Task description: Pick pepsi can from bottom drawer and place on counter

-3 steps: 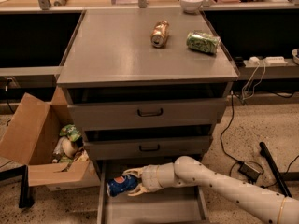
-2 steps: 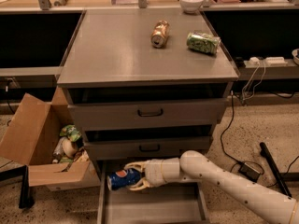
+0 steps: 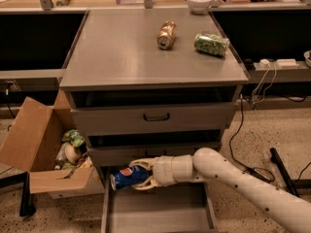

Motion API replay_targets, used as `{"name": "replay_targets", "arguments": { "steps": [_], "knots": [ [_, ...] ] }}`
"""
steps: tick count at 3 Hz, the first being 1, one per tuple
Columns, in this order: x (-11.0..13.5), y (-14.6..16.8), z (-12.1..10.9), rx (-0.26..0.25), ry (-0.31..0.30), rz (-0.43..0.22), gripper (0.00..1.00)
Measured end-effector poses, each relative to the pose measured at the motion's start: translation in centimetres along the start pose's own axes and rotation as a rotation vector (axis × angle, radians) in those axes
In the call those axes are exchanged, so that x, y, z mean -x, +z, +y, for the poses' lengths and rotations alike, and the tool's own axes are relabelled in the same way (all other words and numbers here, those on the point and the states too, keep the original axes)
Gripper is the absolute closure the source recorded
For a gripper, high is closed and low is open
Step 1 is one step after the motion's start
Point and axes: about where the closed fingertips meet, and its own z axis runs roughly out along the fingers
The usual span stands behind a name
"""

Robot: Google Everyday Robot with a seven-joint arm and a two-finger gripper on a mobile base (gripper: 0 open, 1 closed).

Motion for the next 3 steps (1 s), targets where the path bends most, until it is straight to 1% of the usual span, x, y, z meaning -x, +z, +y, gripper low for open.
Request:
{"name": "replay_targets", "arguments": {
  "steps": [1, 2, 3],
  "knots": [
    [2.3, -0.5, -2.3, 0.007, -0.064, 0.022, 1.0],
    [6.8, -1.6, -5.7, 0.026, -0.148, 0.055, 1.0],
    [12.0, -3.2, -9.3, 0.057, -0.247, 0.127, 1.0]
  ]
}}
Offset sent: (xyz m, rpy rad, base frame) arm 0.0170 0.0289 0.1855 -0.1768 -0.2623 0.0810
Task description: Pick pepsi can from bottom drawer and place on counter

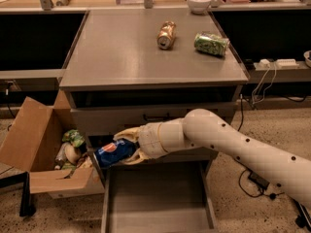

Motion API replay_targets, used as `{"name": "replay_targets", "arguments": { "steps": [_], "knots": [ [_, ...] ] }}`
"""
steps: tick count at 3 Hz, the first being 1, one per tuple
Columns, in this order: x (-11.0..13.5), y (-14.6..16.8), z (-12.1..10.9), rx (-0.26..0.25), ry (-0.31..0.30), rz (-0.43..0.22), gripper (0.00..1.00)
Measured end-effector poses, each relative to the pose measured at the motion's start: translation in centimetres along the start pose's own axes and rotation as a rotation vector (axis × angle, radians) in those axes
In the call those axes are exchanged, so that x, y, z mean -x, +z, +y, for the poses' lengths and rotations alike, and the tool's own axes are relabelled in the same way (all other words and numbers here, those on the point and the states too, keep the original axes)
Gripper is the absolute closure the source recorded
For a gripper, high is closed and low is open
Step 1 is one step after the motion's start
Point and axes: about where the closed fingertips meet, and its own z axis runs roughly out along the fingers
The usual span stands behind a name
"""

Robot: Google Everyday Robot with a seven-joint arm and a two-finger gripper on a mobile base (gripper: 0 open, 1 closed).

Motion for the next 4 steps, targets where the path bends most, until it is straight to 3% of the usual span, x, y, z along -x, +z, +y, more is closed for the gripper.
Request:
{"name": "replay_targets", "arguments": {
  "steps": [1, 2, 4],
  "knots": [
    [0.0, 0.0, 0.0, 0.0, 0.0, 0.0, 1.0],
    [1.1, -1.5, -1.9, 0.001, -0.006, 0.022, 1.0],
    [4.0, -6.9, -9.0, 0.002, -0.025, 0.131, 1.0]
  ]
}}
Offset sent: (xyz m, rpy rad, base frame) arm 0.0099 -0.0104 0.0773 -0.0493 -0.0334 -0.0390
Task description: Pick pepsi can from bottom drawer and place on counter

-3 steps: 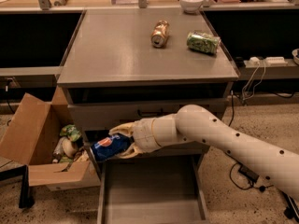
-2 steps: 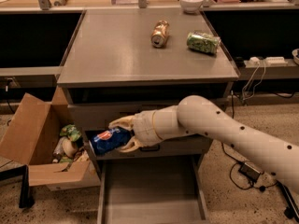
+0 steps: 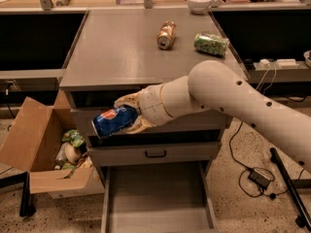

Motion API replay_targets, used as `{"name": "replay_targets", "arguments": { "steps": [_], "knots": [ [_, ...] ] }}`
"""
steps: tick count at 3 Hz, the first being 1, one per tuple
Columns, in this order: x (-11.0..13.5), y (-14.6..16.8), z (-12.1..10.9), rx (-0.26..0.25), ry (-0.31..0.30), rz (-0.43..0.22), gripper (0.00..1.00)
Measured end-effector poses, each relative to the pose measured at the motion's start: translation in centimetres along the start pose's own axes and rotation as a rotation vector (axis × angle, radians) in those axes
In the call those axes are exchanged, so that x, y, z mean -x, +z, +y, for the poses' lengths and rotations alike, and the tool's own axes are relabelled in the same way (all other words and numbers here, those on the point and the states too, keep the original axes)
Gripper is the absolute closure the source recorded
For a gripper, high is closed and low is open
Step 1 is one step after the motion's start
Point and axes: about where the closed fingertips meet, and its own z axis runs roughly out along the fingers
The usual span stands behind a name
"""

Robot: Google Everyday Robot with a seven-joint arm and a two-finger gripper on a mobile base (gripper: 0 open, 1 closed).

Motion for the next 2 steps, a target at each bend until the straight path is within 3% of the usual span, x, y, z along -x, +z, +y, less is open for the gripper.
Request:
{"name": "replay_targets", "arguments": {
  "steps": [1, 2],
  "knots": [
    [0.0, 0.0, 0.0, 0.0, 0.0, 0.0, 1.0],
    [-0.6, -0.7, -1.9, -0.042, 0.021, 0.006, 1.0]
  ]
}}
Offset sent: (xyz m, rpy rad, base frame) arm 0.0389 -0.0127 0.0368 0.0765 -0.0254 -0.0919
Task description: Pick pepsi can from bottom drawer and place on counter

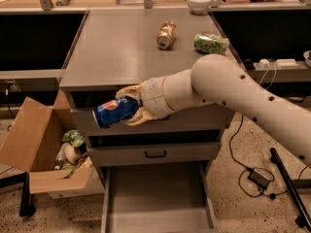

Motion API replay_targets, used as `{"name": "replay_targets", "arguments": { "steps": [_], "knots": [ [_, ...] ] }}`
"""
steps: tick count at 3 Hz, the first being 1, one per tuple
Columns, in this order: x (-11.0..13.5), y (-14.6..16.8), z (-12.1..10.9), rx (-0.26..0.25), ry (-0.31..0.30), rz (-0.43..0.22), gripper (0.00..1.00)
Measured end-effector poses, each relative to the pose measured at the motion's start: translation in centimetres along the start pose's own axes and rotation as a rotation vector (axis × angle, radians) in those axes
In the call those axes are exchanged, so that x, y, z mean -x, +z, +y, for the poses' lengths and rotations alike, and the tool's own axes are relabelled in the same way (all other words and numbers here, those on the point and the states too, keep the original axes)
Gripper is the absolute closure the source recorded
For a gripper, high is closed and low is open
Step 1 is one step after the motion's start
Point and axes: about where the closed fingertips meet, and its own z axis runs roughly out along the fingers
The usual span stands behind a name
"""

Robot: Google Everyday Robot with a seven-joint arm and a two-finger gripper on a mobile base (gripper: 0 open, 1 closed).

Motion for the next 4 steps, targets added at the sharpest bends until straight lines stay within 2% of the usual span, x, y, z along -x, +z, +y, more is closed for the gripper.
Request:
{"name": "replay_targets", "arguments": {
  "steps": [1, 2, 3, 4],
  "knots": [
    [-0.9, -1.6, -4.3, -0.061, 0.051, 0.017, 1.0],
    [-1.7, -2.3, -7.1, -0.087, 0.088, 0.022, 1.0],
    [-3.7, -2.0, -9.5, -0.104, 0.165, 0.047, 1.0],
    [-3.7, -2.0, -9.6, -0.104, 0.165, 0.047, 1.0]
  ]
}}
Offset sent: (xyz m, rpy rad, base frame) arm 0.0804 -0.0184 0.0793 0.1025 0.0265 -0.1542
